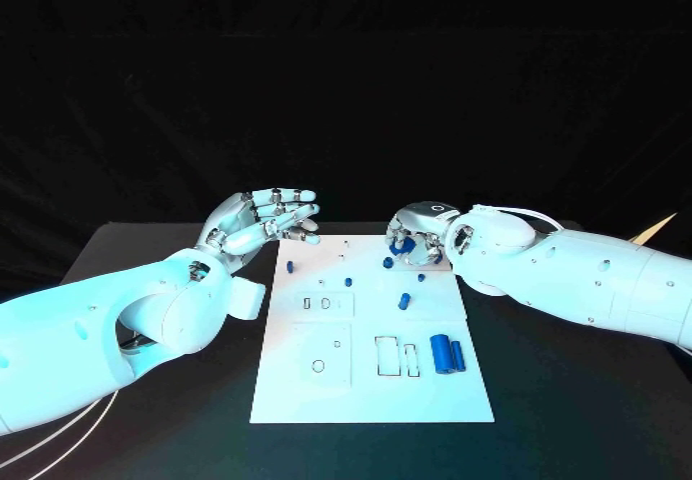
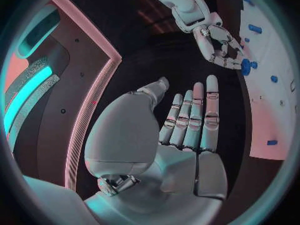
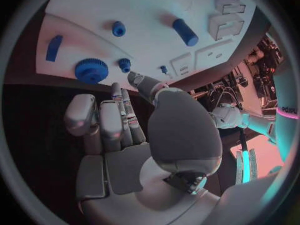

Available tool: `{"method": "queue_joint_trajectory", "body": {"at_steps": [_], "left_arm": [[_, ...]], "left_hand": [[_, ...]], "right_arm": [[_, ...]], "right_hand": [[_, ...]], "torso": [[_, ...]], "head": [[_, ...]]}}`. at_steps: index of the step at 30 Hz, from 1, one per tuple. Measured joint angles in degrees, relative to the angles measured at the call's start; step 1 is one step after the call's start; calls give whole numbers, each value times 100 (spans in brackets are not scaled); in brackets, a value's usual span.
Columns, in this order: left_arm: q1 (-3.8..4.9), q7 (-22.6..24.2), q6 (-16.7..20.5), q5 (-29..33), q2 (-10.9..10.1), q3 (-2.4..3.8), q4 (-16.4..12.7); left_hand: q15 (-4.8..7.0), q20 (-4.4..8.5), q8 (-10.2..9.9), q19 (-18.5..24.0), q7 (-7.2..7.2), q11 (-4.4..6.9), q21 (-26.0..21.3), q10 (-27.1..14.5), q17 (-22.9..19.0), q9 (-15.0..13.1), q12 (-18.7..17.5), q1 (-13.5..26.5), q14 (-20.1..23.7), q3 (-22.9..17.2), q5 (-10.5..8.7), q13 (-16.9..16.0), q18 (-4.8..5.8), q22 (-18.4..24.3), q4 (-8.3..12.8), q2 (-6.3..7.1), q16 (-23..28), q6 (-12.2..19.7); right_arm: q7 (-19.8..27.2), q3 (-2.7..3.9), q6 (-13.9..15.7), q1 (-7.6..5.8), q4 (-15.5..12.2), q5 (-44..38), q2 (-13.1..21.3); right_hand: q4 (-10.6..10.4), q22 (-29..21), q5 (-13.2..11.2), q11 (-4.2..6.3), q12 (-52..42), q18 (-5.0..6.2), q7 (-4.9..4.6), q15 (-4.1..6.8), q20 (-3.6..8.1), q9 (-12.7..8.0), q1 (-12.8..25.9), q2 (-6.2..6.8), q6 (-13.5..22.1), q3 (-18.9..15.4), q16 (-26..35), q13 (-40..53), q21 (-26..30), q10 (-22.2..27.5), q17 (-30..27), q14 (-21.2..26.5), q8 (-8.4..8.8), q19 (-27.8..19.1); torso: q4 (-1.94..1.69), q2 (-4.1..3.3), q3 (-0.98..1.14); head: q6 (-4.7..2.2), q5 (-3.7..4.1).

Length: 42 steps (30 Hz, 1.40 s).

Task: Assemble the parts on the task board

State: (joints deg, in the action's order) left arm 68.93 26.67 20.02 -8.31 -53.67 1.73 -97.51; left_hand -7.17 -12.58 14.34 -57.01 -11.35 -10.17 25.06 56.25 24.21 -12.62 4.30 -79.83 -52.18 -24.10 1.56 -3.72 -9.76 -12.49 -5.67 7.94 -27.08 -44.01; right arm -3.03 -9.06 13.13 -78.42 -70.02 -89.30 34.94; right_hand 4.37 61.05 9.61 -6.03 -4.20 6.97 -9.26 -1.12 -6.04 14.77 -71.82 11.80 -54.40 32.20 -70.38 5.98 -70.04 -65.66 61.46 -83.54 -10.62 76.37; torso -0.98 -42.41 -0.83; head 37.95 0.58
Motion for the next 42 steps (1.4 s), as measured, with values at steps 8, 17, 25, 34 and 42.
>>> {"method": "queue_joint_trajectory", "body": {"at_steps": [8, 17, 25, 34, 42], "left_arm": [[14, -5, -11, 20, 4, 4, -16], [30, 7, -10, 62, 2, 8, -16], [36, 10, -13, 70, 7, 10, -6], [39, 10, -20, 73, 17, 10, 7], [40, 7, -26, 74, 19, 10, 14]], "left_hand": [[11, 29, 0, 31, 0, 0, 62, -1, 32, -1, 0, 0, 12, 0, 0, 0, 2, -18, 0, 0, -66, 0], [0, 29, 0, 32, 0, 0, 68, -1, 67, -1, 0, 0, 61, 0, 0, 0, 2, -52, 0, 0, -132, 1], [0, 29, 0, 32, 0, 0, 133, -1, 75, -1, 0, 0, 62, 85, 0, 0, 2, -53, 85, 0, -132, 1], [0, 29, 0, 32, 0, 0, 133, -1, 81, -1, 0, 0, 62, 85, 0, 0, 2, -94, 85, 0, -132, 1], [0, 29, -1, 32, 0, 0, 133, -1, 82, -1, 0, 0, 62, 85, 0, 0, 2, -95, 85, 0, -132, 1]], "right_arm": [[-23, -3, -119, 6, 119, -2, -98], [-41, -5, -251, 16, 162, -3, -146], [-39, -5, -279, 27, 210, -3, -189], [-31, -5, -291, 41, 277, 5, -249], [-28, -4, -292, 51, 311, 8, -267]], "right_hand": [[-38, 197, 0, 8, 0, -85, -2, 0, -11, 31, 0, 0, 2, 38, -130, 7, -134, 9, 138, 0, 0, 119], [-68, 306, 0, 9, 0, -86, -7, 0, -11, 57, 0, 0, 8, 8, -198, 25, -201, 9, 210, 0, 0, 151], [-117, 322, 0, 9, 0, -86, 12, 0, -11, 103, 3, -3, -12, 57, -242, 41, -264, 10, 212, 0, 0, 153], [-147, 390, 0, 9, 0, -86, 38, 0, -11, 140, 3, -3, -40, 86, -265, 51, -267, 9, 252, 0, -1, 153], [-195, 607, -51, 71, -4, -89, 112, 65, 20, 297, 2, -5, -160, 135, -399, 117, -423, -57, 343, -63, -138, 184]], "torso": [[-34, -61, 3], [-57, -108, -3], [-63, -140, -7], [-68, -169, -9], [-64, -185, -7]], "head": [[-10, 1], [-7, -16], [-64, -25], [-83, -37], [-90, -53]]}}
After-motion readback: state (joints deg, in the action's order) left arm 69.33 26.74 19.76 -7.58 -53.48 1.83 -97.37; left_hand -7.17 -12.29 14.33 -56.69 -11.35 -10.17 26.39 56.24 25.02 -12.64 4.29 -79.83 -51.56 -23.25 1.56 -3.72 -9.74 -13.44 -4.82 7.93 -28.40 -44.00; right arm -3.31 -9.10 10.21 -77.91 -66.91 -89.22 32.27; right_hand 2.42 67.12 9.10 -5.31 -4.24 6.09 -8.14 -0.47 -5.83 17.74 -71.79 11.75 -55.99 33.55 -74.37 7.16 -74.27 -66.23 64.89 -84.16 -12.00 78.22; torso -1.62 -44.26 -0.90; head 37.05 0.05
